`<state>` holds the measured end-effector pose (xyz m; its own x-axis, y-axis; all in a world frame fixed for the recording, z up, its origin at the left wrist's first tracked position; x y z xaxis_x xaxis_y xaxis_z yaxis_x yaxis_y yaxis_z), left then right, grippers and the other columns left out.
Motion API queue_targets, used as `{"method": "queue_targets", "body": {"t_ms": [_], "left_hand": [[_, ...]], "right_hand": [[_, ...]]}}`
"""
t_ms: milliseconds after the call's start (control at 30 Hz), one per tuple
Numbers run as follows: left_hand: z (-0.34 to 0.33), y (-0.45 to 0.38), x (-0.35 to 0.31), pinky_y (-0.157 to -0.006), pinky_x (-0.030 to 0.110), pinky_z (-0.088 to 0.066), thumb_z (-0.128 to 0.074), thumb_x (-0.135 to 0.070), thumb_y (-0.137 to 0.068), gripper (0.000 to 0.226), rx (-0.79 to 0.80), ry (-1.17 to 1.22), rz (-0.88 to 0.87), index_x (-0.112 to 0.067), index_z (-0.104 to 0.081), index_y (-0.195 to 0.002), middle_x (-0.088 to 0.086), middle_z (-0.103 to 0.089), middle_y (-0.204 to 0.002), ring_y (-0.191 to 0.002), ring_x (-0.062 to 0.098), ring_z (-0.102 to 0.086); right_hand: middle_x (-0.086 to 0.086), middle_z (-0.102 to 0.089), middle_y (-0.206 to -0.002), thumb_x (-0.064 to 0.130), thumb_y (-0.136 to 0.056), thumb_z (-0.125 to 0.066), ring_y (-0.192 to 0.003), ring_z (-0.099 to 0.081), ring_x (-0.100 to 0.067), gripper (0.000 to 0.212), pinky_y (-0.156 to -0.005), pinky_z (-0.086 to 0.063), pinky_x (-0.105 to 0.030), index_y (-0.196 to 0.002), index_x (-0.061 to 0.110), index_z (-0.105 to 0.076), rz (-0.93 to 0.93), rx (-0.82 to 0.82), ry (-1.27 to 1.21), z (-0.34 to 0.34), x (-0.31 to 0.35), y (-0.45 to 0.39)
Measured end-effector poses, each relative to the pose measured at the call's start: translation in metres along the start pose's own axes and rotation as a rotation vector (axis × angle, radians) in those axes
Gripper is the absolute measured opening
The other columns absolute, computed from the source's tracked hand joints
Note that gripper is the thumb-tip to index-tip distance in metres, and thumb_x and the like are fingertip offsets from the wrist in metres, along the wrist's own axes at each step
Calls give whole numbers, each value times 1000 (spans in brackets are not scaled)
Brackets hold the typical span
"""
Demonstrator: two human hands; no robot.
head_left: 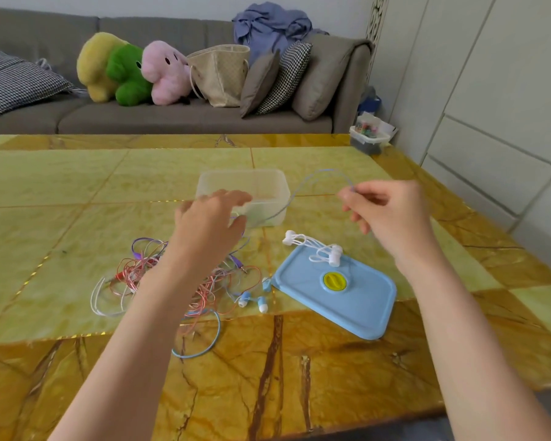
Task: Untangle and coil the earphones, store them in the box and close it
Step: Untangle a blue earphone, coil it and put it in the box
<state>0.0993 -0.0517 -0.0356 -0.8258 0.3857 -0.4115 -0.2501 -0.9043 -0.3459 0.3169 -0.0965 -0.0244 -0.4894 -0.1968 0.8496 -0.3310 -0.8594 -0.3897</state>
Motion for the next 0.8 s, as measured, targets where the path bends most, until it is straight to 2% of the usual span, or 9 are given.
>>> {"method": "queue_targets", "body": {"t_ms": [67,167,233,333,500,567,633,700,800], "left_hand": [[-1,2,-22,-92,20,-36,-45,-16,-97,32,-7,230,-106,-19,-55,-127,-3,-58,-121,-108,12,-55],[-12,7,-53,-63,11,-40,-40,-26,-98,25,170,496,-142,-22,-55,-117,-9,-63,-93,-75,4,-61],[-22,7,-53,-51,18,-35,-39,-29,-98,22,202,443,-125,-19,-58,-101,-10,-55,-68,-52,5,-50],[-15,3,-38,-43,21,-25,-44,-25,-97,30,135,320,-96,-15,-66,-80,-5,-39,-49,-40,8,-36],[4,-2,0,-43,15,-29,-44,-19,-97,38,18,281,76,-20,-51,-59,0,-45,-53,-39,6,-40],[-1,0,6,-54,24,-37,-42,-16,-97,30,116,239,119,-17,-58,-71,1,-57,-65,-52,9,-48],[-7,4,-3,-73,29,-45,-42,-15,-97,20,203,202,71,-13,-61,-102,4,-65,-98,-84,19,-60],[-6,9,-22,-82,22,-39,-41,-17,-98,29,160,264,-56,-13,-52,-125,3,-58,-120,-106,14,-55],[-7,14,-50,-67,11,-42,-44,-20,-97,33,174,549,-158,-18,-43,-131,-3,-58,-109,-70,-5,-58]], "right_hand": [[4,-62,-57,9,-83,-67,-42,-50,-1,12,-46,-40,-13,-73,12,-72,94,109,78,-17,10,8],[16,-54,-44,7,-83,-66,-43,-50,-2,13,-46,-37,-13,-73,13,-72,176,191,124,-35,22,17],[15,-53,-43,3,-82,-64,-44,-51,-3,13,-48,-40,-17,-77,10,-73,177,213,128,-40,22,17],[17,-55,-54,5,-82,-66,-49,-54,3,8,-55,-44,-17,-84,8,-74,203,199,244,-37,16,13],[2,-62,-62,7,-82,-66,-48,-52,-1,7,-57,-41,-9,-80,6,-73,110,-46,299,-5,0,0],[3,-64,-57,7,-81,-66,-46,-54,0,9,-55,-42,-9,-74,7,-72,53,-40,182,-2,-2,-1],[7,-62,-51,9,-82,-67,-44,-53,2,13,-54,-43,-10,-71,15,-70,27,57,81,-12,0,2],[10,-55,-41,13,-82,-69,-40,-47,-1,15,-49,-39,-12,-70,22,-68,44,180,55,-27,5,8],[4,-53,-42,23,-80,-71,-43,-42,-5,13,-45,-36,-26,-72,34,-70,98,290,28,-41,13,12]]}}
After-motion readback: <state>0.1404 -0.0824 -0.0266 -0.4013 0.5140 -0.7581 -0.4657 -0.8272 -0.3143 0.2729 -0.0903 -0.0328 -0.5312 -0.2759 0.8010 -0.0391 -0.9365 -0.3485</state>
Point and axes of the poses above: each hand's wrist, its own y-axis away from the middle knuckle, its own z-axis out of the back of the hand, x = y × z, the point moved 3 cm from there along -y, towards the middle knuckle
